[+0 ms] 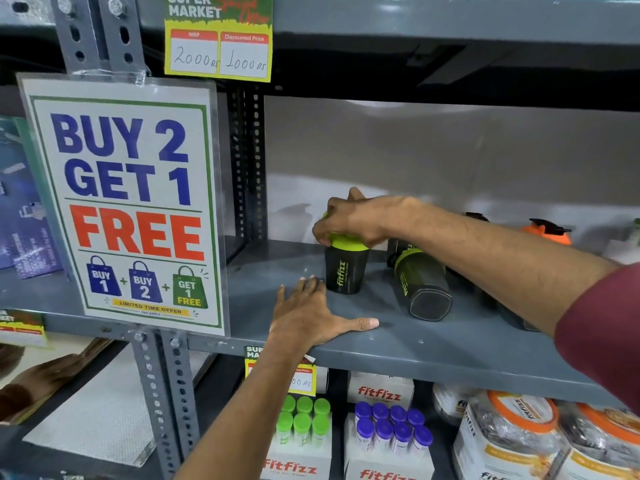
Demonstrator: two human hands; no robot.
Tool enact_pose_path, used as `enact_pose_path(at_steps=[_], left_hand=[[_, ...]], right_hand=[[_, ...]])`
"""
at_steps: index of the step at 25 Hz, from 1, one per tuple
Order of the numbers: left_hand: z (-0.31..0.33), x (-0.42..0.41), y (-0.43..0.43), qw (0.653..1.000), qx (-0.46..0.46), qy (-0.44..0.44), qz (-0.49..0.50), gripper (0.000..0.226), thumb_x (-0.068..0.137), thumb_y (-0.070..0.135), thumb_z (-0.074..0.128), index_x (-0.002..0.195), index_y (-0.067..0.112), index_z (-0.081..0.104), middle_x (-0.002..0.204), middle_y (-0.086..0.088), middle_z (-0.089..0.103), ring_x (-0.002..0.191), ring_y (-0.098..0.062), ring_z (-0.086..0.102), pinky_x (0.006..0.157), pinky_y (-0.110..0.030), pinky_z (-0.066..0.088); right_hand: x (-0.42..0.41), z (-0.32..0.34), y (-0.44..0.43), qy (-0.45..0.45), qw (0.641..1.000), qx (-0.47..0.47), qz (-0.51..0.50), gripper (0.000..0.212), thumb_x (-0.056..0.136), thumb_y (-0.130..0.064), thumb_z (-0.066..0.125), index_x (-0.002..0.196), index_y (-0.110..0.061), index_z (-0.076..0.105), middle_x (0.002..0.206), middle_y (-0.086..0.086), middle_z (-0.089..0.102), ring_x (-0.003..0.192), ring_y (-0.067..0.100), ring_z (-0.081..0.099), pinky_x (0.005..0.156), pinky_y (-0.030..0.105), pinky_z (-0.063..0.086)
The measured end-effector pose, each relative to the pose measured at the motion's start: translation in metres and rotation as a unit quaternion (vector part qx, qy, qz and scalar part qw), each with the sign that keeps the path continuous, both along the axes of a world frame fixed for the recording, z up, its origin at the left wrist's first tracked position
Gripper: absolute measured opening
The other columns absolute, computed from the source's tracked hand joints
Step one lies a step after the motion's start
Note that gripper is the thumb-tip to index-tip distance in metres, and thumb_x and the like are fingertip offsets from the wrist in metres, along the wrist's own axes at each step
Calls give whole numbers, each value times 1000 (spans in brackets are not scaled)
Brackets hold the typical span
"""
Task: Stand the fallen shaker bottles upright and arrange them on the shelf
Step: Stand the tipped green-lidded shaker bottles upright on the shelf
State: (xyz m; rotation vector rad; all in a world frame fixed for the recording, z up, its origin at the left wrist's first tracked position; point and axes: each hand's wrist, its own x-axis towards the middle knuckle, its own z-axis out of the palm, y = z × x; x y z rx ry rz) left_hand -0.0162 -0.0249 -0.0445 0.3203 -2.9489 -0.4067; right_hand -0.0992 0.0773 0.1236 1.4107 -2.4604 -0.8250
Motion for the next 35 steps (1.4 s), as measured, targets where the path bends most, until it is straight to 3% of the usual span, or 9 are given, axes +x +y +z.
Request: enact_pose_path(at_steps=[5, 8, 11, 14, 18, 21, 24, 31, 35], left_hand=[[1, 0, -1, 1000, -4, -7, 4, 150, 42, 112, 28, 161, 21, 20, 171, 0, 16, 157, -19, 9, 125, -55, 3], [0, 1, 0, 1000, -4, 1, 4, 148, 42, 112, 29, 160, 22, 22, 170, 1, 18, 157, -18, 11, 126, -54, 4], [2, 2, -1, 1000, 4, -3, 8, 149, 41, 112, 29, 160, 22, 25, 169, 1, 21, 156, -18, 14, 126, -53, 6], [4, 14, 16, 999, -11, 12, 31, 141, 49, 109, 30, 154, 15, 35, 162, -6, 35, 151, -26, 27, 124, -50, 14], [-9, 44, 67, 990, -99, 67, 70, 128, 58, 95, 4, 148, 13, 43, 149, -13, 42, 142, -32, 34, 118, -46, 23], [-10, 37, 93, 994, -81, 72, -9, 109, 70, 87, 12, 145, 16, 46, 146, -9, 42, 138, -30, 34, 115, -44, 27], [-3, 12, 113, 994, -62, 53, -72, 87, 86, 79, 40, 142, 14, 50, 144, -8, 43, 138, -29, 36, 115, -44, 30], [-4, -24, 115, 998, -30, 42, -46, 101, 80, 86, 42, 145, 9, 45, 153, -13, 33, 141, -31, 38, 114, -44, 32], [-5, -22, 114, 997, -20, 53, -50, 96, 80, 85, 43, 140, 10, 50, 148, -10, 36, 138, -30, 42, 112, -44, 33]], right_hand=[[-8, -8, 4, 4, 997, 5, 77, 72, 74, 10, 66, 113, -46, 43, 99, -2, 38, 105, 32, 42, 82, 56, 50], [0, -6, 13, 17, 995, -16, 92, 79, 72, -1, 78, 127, -45, 42, 119, 3, 53, 117, 33, 43, 93, 49, 43], [4, -6, 43, 4, 977, -191, 98, 71, 73, -32, 84, 135, -31, 50, 137, -3, 58, 128, 24, 47, 93, 43, 38], [0, -32, 83, 20, 924, -377, -59, 61, 87, -57, 59, 135, -20, 51, 134, 12, 57, 126, 35, 54, 97, 45, 47], [-10, -87, 108, -81, 860, -362, -351, 103, 73, -89, 44, 153, -25, 31, 149, 18, 47, 134, 40, 49, 102, 49, 45], [-24, -94, 117, -201, 803, -427, -364, 113, 60, -81, 63, 153, -30, 25, 149, 11, 51, 133, 37, 52, 105, 46, 46], [-25, -100, 128, -183, 789, -491, -321, 110, 68, -70, 70, 154, -24, 18, 150, 16, 47, 133, 40, 51, 108, 46, 44], [-29, -132, 149, -223, 691, -666, -172, 124, 72, -42, 88, 159, -16, 4, 166, 3, 23, 152, 21, 24, 118, 28, 22], [-29, -151, 145, -215, 641, -721, -150, 119, 71, -35, 90, 158, -10, 14, 157, 5, 40, 145, 19, 37, 111, 19, 26]])
